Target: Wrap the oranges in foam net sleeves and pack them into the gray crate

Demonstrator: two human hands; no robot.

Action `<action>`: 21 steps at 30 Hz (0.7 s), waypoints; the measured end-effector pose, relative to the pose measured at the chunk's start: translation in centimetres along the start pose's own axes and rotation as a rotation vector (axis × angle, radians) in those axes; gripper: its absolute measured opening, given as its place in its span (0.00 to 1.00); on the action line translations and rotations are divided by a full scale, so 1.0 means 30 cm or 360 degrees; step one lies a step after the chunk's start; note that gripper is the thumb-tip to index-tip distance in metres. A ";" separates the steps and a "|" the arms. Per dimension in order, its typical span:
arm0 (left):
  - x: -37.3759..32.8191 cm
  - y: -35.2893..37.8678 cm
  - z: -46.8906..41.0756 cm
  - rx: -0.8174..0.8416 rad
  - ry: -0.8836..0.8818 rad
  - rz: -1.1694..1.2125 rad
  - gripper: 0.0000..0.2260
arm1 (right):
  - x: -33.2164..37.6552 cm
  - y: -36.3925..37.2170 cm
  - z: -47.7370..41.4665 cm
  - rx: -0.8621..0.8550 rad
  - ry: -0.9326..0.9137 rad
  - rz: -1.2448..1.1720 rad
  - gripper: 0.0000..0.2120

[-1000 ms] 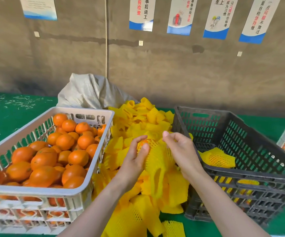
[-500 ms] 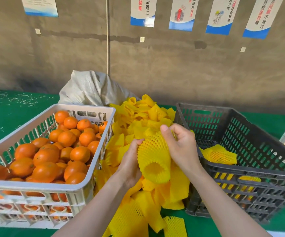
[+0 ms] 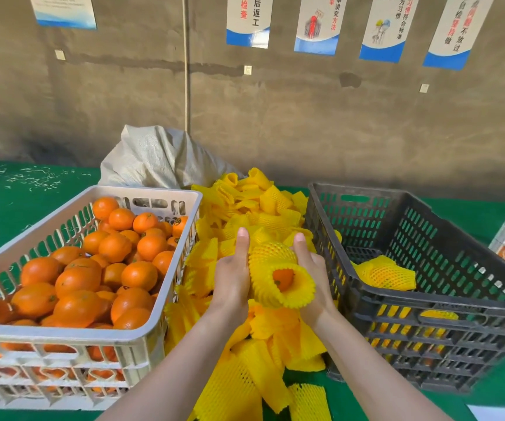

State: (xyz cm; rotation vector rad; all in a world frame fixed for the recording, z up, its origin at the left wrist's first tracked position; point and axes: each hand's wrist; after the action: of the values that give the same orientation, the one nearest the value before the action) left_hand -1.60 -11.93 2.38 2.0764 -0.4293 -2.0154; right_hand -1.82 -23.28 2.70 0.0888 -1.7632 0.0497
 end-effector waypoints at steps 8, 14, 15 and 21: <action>0.022 -0.037 -0.025 -0.0142 0.0301 -0.0146 0.23 | -0.010 0.043 -0.012 -0.0202 0.0532 -0.0381 0.22; 0.035 -0.054 -0.036 0.0183 0.0460 -0.0218 0.26 | -0.023 0.050 -0.014 -0.0097 0.0599 -0.0873 0.13; 0.036 -0.057 -0.043 0.0171 0.0510 -0.0228 0.24 | -0.021 0.056 -0.012 -0.0072 0.0617 -0.0935 0.14; 0.016 -0.048 -0.064 0.0138 0.0452 -0.0233 0.20 | -0.026 0.064 -0.006 -0.0027 0.0605 -0.0966 0.17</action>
State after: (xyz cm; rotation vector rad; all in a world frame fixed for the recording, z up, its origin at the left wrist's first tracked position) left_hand 0.42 -10.84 1.50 2.4658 -0.3257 -1.7622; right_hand -1.65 -21.31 2.00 0.5611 -1.2982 -0.3663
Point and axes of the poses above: each hand's wrist, its own z-axis away from the middle knuckle, its own y-axis out of the palm, x = y × z, and after that the axes turned 9 degrees about x, right-handed
